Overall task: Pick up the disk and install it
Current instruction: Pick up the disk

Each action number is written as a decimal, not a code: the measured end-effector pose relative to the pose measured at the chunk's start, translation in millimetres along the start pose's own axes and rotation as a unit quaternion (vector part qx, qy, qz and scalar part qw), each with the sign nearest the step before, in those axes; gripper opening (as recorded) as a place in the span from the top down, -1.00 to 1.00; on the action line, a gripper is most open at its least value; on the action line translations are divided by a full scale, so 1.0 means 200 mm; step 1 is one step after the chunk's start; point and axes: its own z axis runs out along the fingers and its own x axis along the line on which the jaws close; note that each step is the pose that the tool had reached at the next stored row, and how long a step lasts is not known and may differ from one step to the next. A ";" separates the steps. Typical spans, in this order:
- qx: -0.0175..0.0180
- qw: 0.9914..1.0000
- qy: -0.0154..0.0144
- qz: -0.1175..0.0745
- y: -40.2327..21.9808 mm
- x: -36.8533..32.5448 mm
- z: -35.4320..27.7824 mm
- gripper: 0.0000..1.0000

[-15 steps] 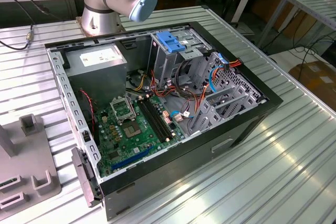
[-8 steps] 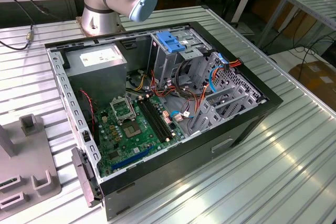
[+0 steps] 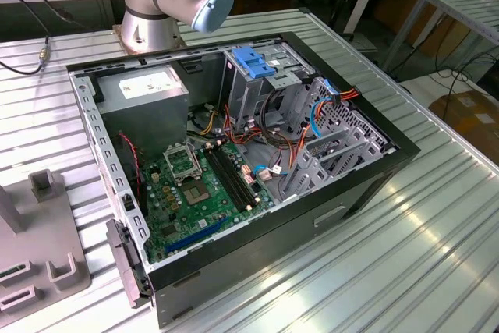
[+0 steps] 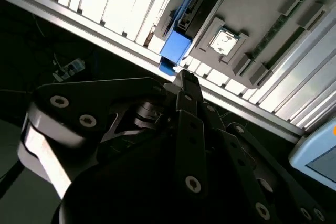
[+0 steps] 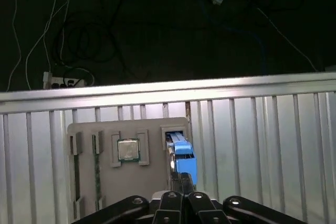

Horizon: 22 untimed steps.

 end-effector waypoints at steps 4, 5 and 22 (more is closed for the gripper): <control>0.006 0.999 0.001 -0.032 0.000 0.000 0.012 0.80; 0.008 0.999 0.002 -0.032 -0.001 0.000 0.016 0.80; 0.010 1.000 0.002 -0.029 -0.037 -0.022 0.199 -0.08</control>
